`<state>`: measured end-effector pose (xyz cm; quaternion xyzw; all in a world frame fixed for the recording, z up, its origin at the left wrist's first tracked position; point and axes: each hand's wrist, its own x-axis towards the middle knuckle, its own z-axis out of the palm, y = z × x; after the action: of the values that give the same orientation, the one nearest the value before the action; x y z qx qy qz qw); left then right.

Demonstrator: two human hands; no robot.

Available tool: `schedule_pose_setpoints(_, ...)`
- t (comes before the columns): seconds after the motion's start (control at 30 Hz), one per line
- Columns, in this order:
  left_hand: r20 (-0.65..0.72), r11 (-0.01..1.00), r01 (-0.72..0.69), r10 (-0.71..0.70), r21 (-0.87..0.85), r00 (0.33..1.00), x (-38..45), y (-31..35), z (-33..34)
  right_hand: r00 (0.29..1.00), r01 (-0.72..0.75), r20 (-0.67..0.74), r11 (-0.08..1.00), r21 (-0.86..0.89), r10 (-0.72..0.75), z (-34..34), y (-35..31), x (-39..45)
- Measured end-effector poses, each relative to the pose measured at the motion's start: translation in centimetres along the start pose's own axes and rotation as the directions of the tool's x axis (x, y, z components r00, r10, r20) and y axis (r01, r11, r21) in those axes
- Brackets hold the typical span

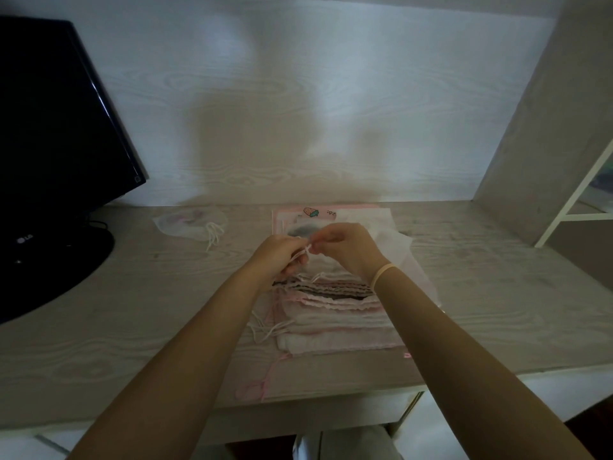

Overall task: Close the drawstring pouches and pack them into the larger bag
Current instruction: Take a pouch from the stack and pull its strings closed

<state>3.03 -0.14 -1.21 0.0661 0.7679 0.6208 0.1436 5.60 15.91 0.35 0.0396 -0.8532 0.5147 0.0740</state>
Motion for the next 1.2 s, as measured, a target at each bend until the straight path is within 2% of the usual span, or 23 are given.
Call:
schedule_pose_setpoints(0.2,0.013,0.998,0.017,-0.018,0.063,1.0,-0.2,0.4,-0.2,0.992,0.125,0.03,0.969,-0.212,-0.121,0.5,0.3,0.5)
schedule_pose_setpoints(0.43,0.012,0.992,0.022,-0.024,0.123,1.0,-0.3,0.1,0.1,0.97,0.242,0.106,0.913,-0.329,-0.219,0.4,0.4,0.4)
schedule_pose_setpoints(0.6,0.014,0.99,-0.037,0.035,0.138,0.999,0.0,-0.5,0.1,0.967,0.236,0.178,0.901,-0.363,-0.181,0.0,0.7,0.3)
schedule_pose_setpoints(0.83,-0.139,0.993,-0.093,0.102,0.071,0.985,0.5,-1.2,0.4,0.965,0.181,0.255,0.867,-0.464,-0.065,-0.3,0.5,0.4)
schedule_pose_setpoints(1.03,-0.187,0.948,-0.214,0.26,0.236,0.947,0.7,-1.3,0.6,0.951,0.174,0.308,0.779,-0.602,0.027,-0.3,-0.7,0.3)
schedule_pose_setpoints(1.1,-0.173,0.934,-0.232,0.284,0.27,0.943,0.7,-1.2,0.6,0.964,0.171,0.266,0.801,-0.574,-0.016,-0.2,-0.8,0.4)
schedule_pose_setpoints(1.2,-0.171,0.931,-0.229,0.285,0.286,0.943,0.7,-0.9,0.7,0.981,0.138,0.181,0.918,-0.371,-0.074,0.0,-0.7,0.6)
